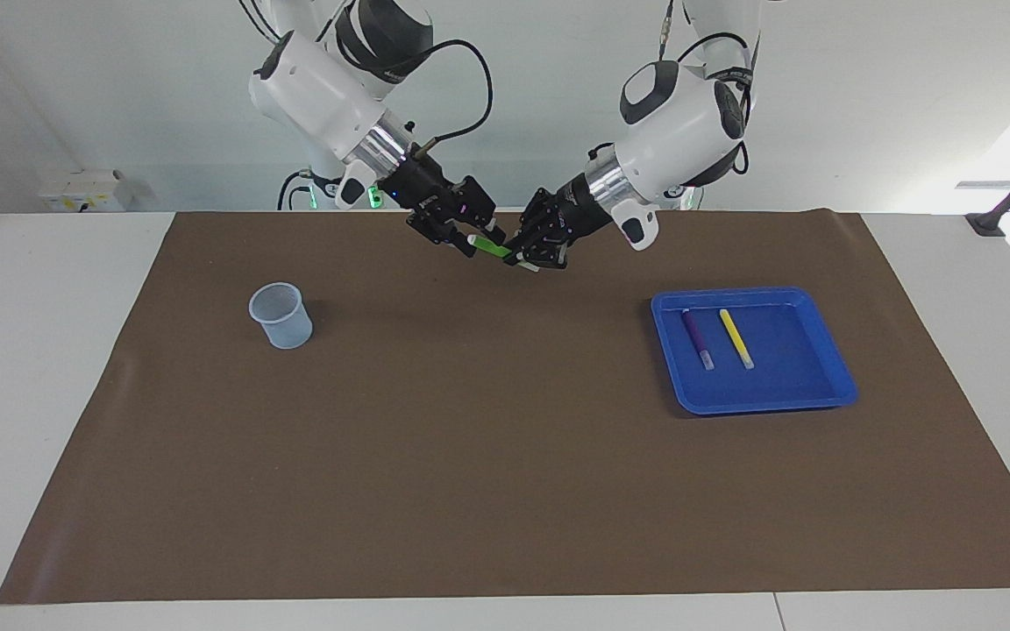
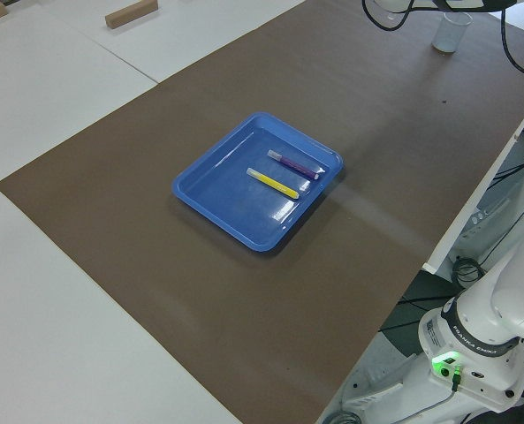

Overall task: Transfer and insert pens with both arms
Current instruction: 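Grasp the green pen tip with the right gripper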

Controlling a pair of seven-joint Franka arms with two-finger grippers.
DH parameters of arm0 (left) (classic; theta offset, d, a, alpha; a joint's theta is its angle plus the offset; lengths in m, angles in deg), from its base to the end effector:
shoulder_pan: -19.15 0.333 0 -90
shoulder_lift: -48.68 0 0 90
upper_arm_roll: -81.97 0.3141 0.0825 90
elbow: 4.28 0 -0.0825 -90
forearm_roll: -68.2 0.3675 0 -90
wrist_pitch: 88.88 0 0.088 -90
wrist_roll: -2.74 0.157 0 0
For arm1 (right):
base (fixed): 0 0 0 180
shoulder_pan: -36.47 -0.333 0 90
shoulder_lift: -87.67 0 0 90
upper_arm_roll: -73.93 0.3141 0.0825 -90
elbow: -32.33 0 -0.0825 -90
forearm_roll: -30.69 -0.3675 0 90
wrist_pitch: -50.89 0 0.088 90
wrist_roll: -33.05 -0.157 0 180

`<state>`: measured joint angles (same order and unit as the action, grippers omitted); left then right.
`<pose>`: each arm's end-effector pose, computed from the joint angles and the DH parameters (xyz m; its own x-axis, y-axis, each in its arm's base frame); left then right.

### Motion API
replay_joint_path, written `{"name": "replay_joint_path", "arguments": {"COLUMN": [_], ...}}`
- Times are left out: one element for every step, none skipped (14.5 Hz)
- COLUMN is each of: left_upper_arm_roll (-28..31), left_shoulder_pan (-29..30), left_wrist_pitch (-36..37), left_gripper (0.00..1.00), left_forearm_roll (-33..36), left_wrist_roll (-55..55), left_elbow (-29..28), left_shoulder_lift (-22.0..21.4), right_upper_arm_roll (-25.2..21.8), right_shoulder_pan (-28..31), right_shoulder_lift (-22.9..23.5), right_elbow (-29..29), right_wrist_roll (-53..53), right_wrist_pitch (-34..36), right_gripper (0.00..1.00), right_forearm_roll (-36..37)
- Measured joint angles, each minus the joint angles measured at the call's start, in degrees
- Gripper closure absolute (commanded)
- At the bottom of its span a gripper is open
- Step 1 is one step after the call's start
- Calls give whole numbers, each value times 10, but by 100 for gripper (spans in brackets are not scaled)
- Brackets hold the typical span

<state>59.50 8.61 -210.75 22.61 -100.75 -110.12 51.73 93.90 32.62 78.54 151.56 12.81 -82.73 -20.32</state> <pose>0.4733 -0.3772 0.4965 -0.0520 0.7235 -0.6883 0.9956 -0.0164 -0.0924 0.4900 0.2694 0.5093 0.9176 -0.3912 -0.0707 -0.3212 -0.6248 -0.7117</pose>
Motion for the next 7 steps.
{"name": "replay_joint_path", "arguments": {"left_upper_arm_roll": [0,0,0,0,0,0,0], "left_shoulder_pan": [-1,-2,-4,-4,-4,-4,-4], "left_wrist_pitch": [0,-1,-1,-2,-3,-4,-4], "left_gripper": [100,100,100,100,100,100,100], "left_forearm_roll": [-1,-2,-2,-3,-3,-4,-4], "left_wrist_roll": [0,0,0,0,0,0,0], "left_elbow": [-1,-1,-2,-2,-2,-2,-2], "left_shoulder_lift": [0,0,-1,-1,-1,-1,-2], "right_upper_arm_roll": [0,0,0,0,0,-1,-1], "right_shoulder_pan": [0,0,0,0,0,0,1], "right_shoulder_lift": [0,0,0,0,0,0,0], "right_elbow": [0,0,0,0,0,-1,-1], "right_wrist_roll": [0,0,0,0,0,0,0], "right_wrist_pitch": [1,2,3,3,3,3,3], "right_gripper": [59,59,59,59,59,59,59], "right_forearm_roll": [0,0,0,0,0,0,0]}}
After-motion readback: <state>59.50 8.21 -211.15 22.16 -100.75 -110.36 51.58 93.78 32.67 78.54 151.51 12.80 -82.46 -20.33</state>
